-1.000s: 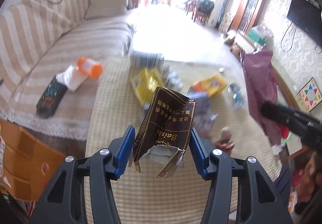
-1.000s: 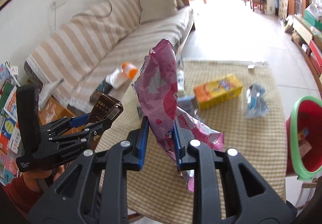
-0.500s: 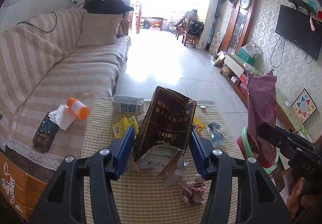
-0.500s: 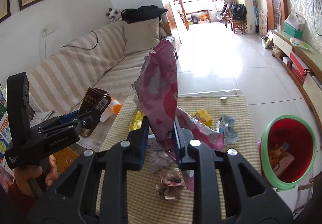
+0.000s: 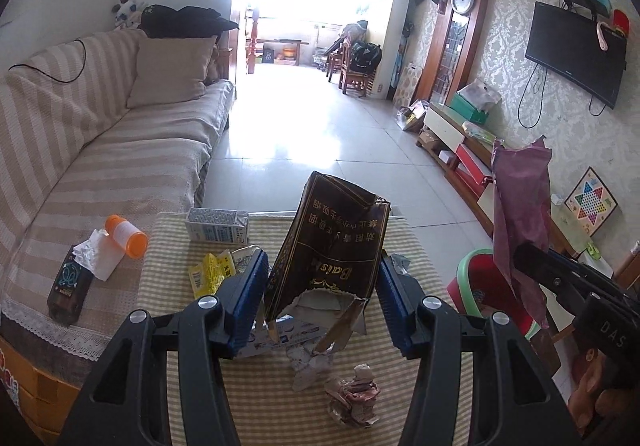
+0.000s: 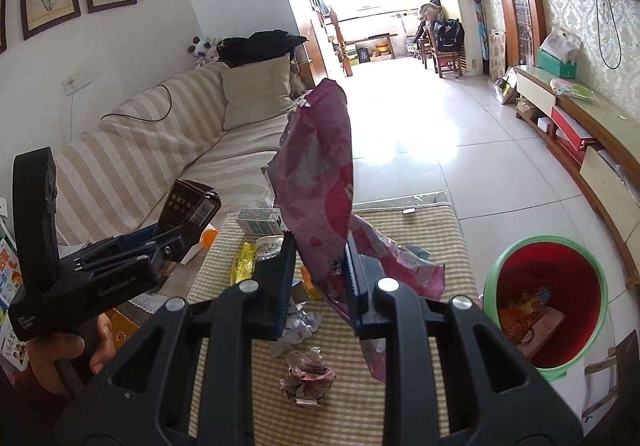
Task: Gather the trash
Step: 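Lift the brown packet with the left tool while the right tool lifts the pink wrapper, then drop the brown packet from the left tool into the red bin while the right tool drops the pink wrapper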
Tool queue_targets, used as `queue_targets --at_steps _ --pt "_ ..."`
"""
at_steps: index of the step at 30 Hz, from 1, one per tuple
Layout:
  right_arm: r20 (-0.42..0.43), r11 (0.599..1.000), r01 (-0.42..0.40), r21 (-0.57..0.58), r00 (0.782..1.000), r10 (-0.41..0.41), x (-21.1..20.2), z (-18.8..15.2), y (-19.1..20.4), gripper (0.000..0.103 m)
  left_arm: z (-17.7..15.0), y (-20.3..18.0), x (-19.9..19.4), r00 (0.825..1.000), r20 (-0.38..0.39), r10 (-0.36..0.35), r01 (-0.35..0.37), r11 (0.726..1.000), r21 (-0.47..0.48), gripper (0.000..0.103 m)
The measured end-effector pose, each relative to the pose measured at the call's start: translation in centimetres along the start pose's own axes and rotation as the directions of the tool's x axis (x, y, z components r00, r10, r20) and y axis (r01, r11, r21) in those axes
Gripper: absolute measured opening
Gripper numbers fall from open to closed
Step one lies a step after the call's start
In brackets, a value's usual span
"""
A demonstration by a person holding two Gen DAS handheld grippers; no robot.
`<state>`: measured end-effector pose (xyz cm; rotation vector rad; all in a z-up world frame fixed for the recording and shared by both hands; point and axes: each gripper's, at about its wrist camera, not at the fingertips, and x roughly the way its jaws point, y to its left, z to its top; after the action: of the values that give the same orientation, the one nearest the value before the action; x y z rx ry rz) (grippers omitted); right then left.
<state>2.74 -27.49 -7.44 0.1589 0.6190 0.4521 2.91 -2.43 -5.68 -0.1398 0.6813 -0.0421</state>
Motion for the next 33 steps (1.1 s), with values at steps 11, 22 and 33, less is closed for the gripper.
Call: queue_targets --at_steps 11,22,33 --pt "0.022 0.998 0.043 0.044 0.999 -0.044 -0.8 -0.1 -2.3 0.023 0.2 -1.8 1.1 1.000 -0.016 -0.018 0.019 1.000 0.018 0.051" --pt "0.062 0.992 0.093 0.082 0.993 -0.098 -2.5 0.2 -4.9 0.023 1.0 -5.4 2.1 0.997 -0.004 -0.071 0.071 0.997 0.041 0.051" --pt "0.101 0.981 0.155 0.118 0.981 -0.167 -4.1 0.6 -7.7 0.023 2.2 -9.2 3.1 0.992 0.000 -0.125 0.125 0.990 0.065 0.051"
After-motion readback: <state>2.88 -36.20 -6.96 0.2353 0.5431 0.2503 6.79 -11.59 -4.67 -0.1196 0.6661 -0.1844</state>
